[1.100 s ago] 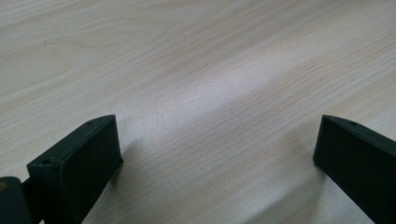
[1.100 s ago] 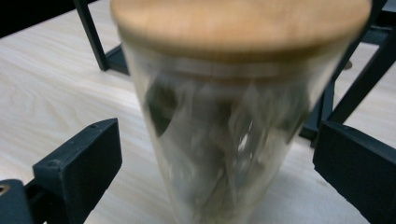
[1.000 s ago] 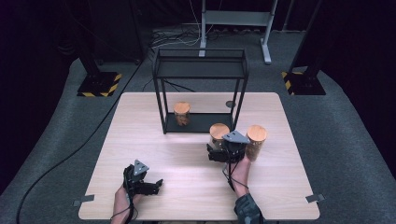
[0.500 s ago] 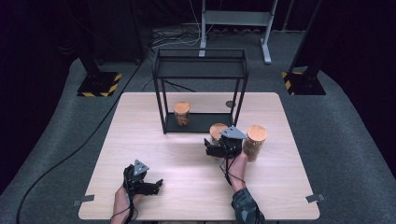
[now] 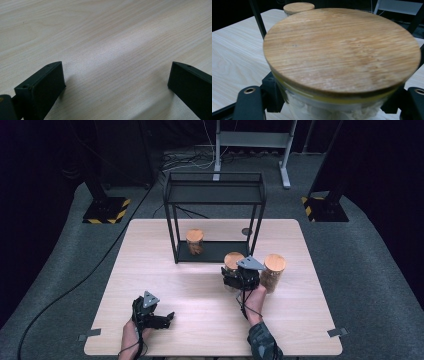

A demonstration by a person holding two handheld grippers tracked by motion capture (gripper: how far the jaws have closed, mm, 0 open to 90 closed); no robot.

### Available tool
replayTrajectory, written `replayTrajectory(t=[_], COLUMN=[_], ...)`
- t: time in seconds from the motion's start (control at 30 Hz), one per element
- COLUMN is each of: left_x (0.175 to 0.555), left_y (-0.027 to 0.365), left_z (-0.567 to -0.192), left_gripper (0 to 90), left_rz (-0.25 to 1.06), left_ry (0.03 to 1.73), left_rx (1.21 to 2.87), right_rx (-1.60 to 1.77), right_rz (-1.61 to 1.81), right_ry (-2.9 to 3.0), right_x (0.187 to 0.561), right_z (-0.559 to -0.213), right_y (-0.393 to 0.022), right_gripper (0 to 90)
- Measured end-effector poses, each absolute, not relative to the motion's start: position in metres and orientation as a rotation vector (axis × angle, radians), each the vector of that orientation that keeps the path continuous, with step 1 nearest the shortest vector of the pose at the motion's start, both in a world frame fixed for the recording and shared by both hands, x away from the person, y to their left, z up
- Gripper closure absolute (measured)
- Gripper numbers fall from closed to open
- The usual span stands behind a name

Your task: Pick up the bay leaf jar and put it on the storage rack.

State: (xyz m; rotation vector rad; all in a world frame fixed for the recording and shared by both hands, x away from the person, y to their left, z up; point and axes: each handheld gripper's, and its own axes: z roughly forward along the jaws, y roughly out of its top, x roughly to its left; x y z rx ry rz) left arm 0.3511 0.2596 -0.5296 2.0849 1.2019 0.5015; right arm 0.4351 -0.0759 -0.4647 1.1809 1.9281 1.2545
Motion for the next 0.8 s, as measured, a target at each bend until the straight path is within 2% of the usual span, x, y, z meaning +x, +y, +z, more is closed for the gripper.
replayTrajectory(t=[0.8], left_x=[0.351], left_y=[0.259], left_z=[-0.53], left_gripper=[0.2], left_rz=[0.504], left_ry=[1.202], left_rx=[2.084], right_rx=[1.116], right_rz=[1.247], right_ry=[1.926], right_x=[0.428], right_z=[-0.446], right_y=[-0.075], right_gripper=[25.0])
